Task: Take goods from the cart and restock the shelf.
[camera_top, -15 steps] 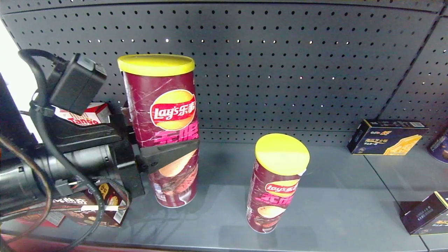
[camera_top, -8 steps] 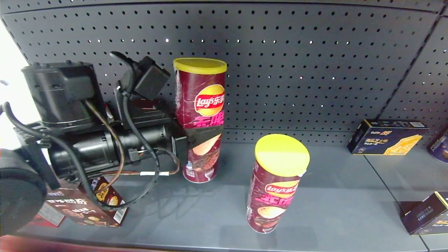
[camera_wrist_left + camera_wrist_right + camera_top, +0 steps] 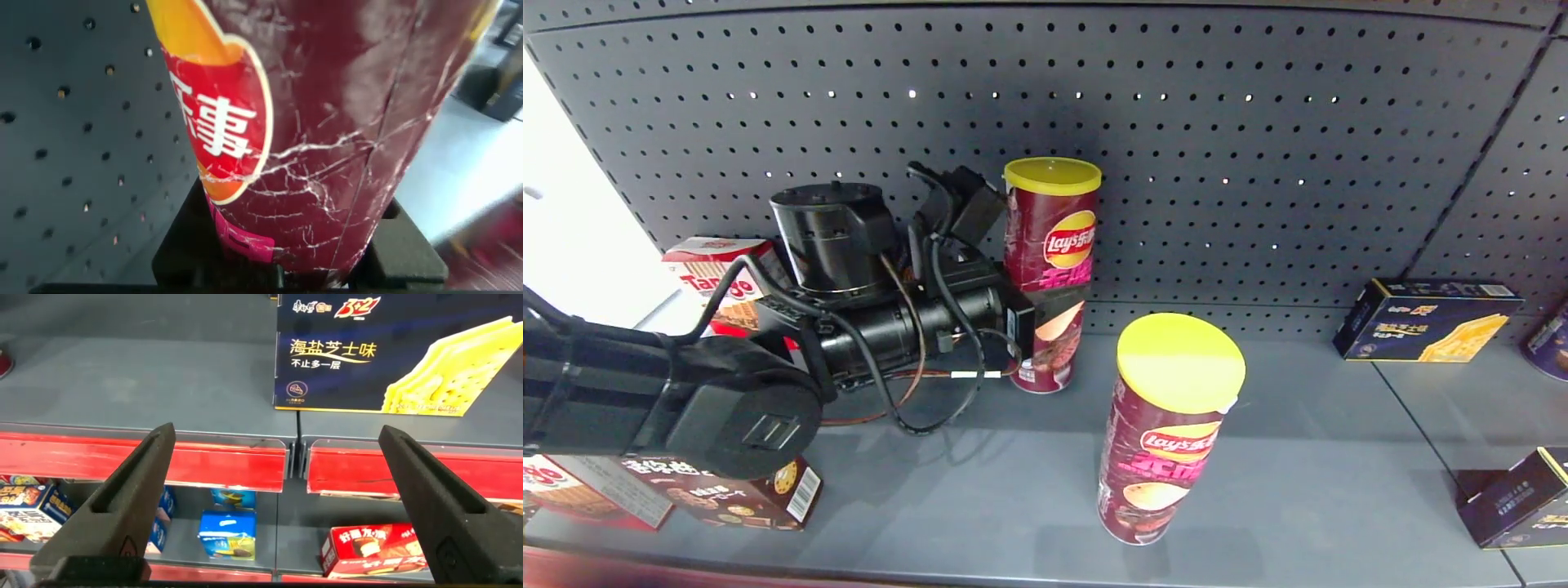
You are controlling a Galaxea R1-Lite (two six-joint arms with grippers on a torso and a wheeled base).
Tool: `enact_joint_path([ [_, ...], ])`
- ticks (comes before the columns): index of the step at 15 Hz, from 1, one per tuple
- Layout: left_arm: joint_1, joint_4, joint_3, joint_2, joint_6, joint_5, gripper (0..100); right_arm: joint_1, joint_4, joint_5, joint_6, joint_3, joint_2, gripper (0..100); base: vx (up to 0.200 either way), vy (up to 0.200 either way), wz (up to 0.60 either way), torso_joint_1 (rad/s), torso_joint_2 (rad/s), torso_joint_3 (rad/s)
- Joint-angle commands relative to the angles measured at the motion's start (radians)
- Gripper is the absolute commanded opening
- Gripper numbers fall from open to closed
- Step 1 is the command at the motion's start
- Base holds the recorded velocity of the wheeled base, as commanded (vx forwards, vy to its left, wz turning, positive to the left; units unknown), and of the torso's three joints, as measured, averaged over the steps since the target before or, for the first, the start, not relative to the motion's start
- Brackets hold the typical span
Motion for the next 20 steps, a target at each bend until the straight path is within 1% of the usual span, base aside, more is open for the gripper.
enact_joint_path([
  [1, 0.0, -0.029, -0.02, 0.065, -0.002, 0.0, 0, 0.0, 0.0, 0.001, 0.0, 0.0, 0.001, 100, 0.0, 0.0, 0.0, 0.0, 0.0, 0.0],
  [5, 0.001, -0.041, -0.056, 0.115, -0.007, -0.005, 0, 0.0, 0.0, 0.001, 0.0, 0.0, 0.001, 100, 0.0, 0.0, 0.0, 0.0, 0.0, 0.0],
  [6, 0.003, -0.043, -0.062, 0.126, -0.007, -0.019, 0, 0.0, 0.0, 0.001, 0.0, 0.0, 0.001, 100, 0.0, 0.0, 0.0, 0.0, 0.0, 0.0],
  [8, 0.007, -0.066, -0.072, 0.148, -0.007, -0.071, 0, 0.0, 0.0, 0.001, 0.0, 0.0, 0.001, 100, 0.0, 0.0, 0.0, 0.0, 0.0, 0.0],
  [13, 0.007, -0.125, -0.095, 0.2, -0.009, -0.081, 0, 0.0, 0.0, 0.001, 0.0, 0.0, 0.001, 100, 0.0, 0.0, 0.0, 0.0, 0.0, 0.0],
  [15, 0.001, -0.193, -0.113, 0.224, -0.061, -0.085, 0, 0.0, 0.0, 0.001, 0.0, 0.0, 0.001, 100, 0.0, 0.0, 0.0, 0.0, 0.0, 0.0],
  [16, 0.0, -0.213, -0.118, 0.231, -0.079, -0.108, 0, 0.0, 0.0, 0.001, 0.0, 0.0, 0.001, 100, 0.0, 0.0, 0.0, 0.0, 0.0, 0.0],
  [17, 0.003, -0.222, -0.118, 0.237, -0.081, -0.14, 0, 0.0, 0.0, 0.001, 0.0, 0.0, 0.001, 100, 0.0, 0.0, 0.0, 0.0, 0.0, 0.0],
  [20, 0.004, -0.225, -0.118, 0.243, -0.079, -0.149, 0, 0.0, 0.0, 0.001, 0.0, 0.002, 0.001, 100, 0.0, 0.0, 0.0, 0.0, 0.0, 0.0],
])
